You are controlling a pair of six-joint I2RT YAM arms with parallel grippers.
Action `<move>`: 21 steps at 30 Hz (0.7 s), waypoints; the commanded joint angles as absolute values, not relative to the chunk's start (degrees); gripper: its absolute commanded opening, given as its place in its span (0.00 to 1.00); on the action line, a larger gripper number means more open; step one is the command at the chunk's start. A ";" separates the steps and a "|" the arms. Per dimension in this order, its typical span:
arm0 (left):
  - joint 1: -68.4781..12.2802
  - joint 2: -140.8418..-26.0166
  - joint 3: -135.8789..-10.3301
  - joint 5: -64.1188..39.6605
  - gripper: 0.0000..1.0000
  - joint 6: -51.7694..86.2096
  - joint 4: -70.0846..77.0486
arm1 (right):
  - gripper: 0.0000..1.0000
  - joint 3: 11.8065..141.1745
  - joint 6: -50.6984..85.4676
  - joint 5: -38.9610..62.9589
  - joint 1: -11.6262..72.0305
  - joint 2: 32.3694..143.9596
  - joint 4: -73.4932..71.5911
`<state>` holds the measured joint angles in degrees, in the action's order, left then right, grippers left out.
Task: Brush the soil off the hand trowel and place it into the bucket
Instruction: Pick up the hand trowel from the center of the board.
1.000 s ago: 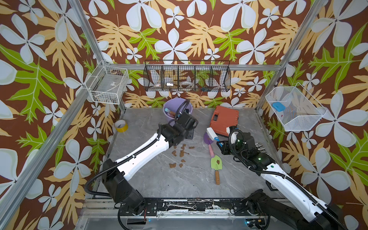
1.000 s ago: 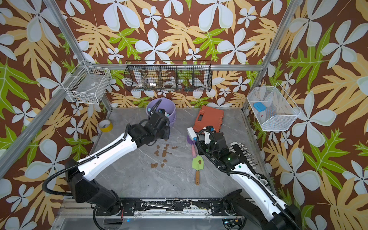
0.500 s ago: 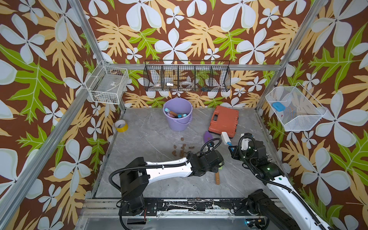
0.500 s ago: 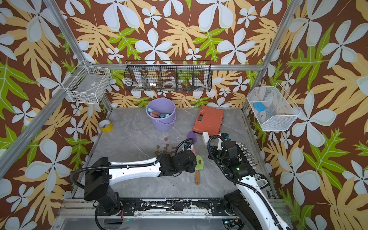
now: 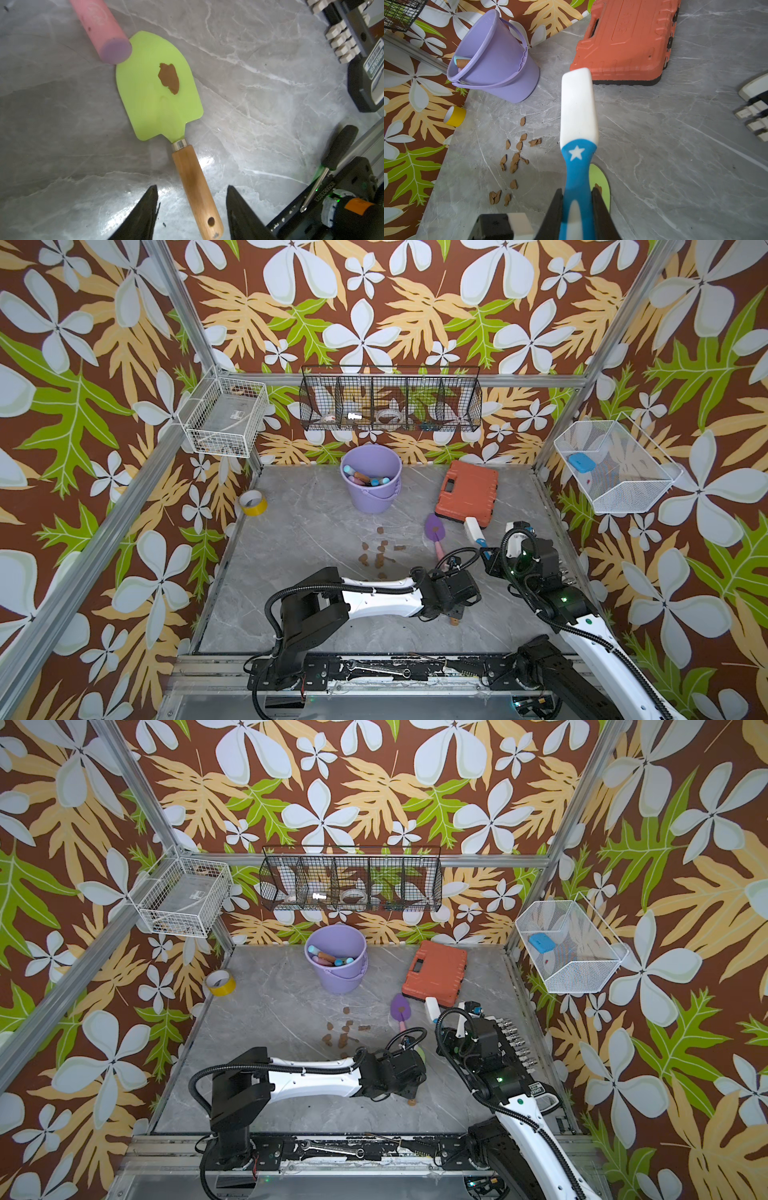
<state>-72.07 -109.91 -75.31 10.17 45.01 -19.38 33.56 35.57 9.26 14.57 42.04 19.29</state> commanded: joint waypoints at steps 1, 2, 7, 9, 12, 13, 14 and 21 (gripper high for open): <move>-72.19 -111.15 -75.98 9.54 0.56 44.28 -19.65 | 0.00 33.93 35.29 10.01 14.59 42.58 17.07; -72.20 -111.57 -76.23 9.65 0.55 44.14 -19.77 | 0.00 33.96 35.33 10.02 14.59 42.63 17.04; -72.16 -113.77 -77.60 10.00 0.56 43.74 -20.56 | 0.00 33.93 34.95 9.72 14.59 42.45 17.29; -72.24 -114.65 -78.08 10.28 0.55 43.49 -20.80 | 0.00 33.76 34.89 9.50 14.59 42.23 17.23; -72.64 -116.63 -79.95 12.27 0.55 42.76 -23.03 | 0.00 33.74 34.89 9.37 14.59 42.10 17.21; -72.79 -117.35 -80.67 12.97 0.54 42.55 -23.98 | 0.00 33.76 34.89 9.35 14.59 42.02 17.23; -72.98 -117.69 -80.93 13.61 0.54 42.46 -24.39 | 0.00 33.82 34.89 9.18 14.59 42.01 17.23; -74.99 -120.11 -83.94 17.88 0.49 42.02 -29.25 | 0.00 33.91 34.98 9.09 14.59 41.92 17.12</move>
<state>-74.35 -119.63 -83.09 14.72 43.07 -25.43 33.58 35.48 9.19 14.57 42.04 19.25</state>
